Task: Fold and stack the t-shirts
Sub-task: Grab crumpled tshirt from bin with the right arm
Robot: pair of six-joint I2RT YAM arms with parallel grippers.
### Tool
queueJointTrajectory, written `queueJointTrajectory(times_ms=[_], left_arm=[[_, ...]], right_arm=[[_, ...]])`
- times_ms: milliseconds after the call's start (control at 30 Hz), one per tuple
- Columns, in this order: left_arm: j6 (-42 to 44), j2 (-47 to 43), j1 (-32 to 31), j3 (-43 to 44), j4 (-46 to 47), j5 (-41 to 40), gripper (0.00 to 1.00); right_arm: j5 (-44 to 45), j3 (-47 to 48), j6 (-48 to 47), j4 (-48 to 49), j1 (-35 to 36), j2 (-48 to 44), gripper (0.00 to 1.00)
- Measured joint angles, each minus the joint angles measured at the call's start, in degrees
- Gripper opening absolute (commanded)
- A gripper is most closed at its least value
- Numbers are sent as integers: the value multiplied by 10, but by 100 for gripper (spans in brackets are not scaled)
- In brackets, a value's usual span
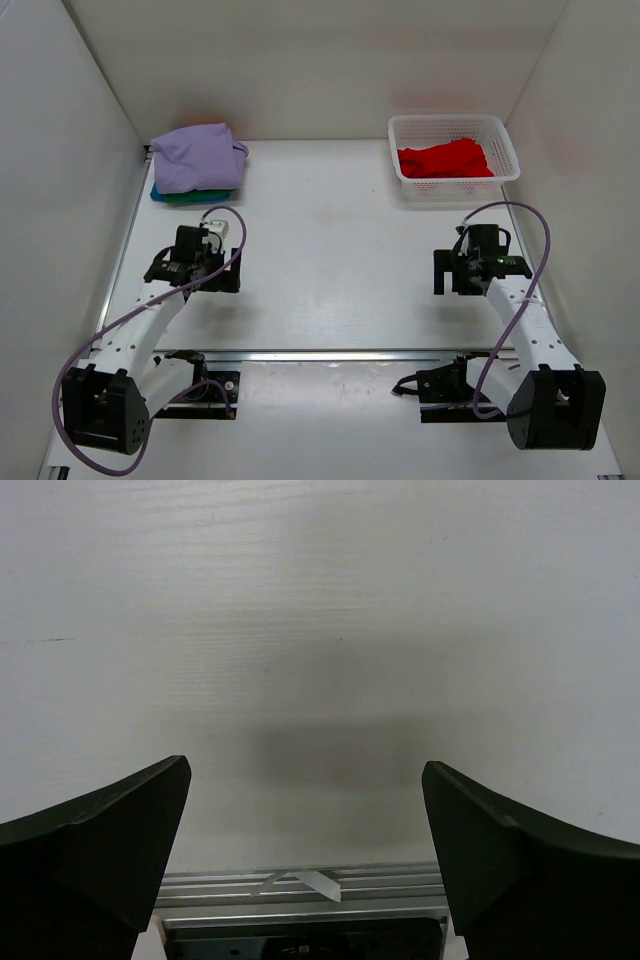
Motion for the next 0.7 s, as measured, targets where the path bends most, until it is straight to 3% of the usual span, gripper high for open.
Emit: queueJointTrajectory(times_ms=[400, 567, 633, 700], left_arm=[[0, -6, -43, -1, 5, -1, 99], [-2, -37, -47, -6, 8, -7, 99], [-3, -58, -46, -9, 8, -9, 99], [-2, -81, -45, -13, 9, -10, 92]], right_arm=[[15, 12, 14, -2, 9, 0, 97], [-5, 132, 15, -2, -28, 43, 74], [-18, 221, 18, 17, -35, 95, 50], [-33, 308, 26, 37, -37, 154, 38]])
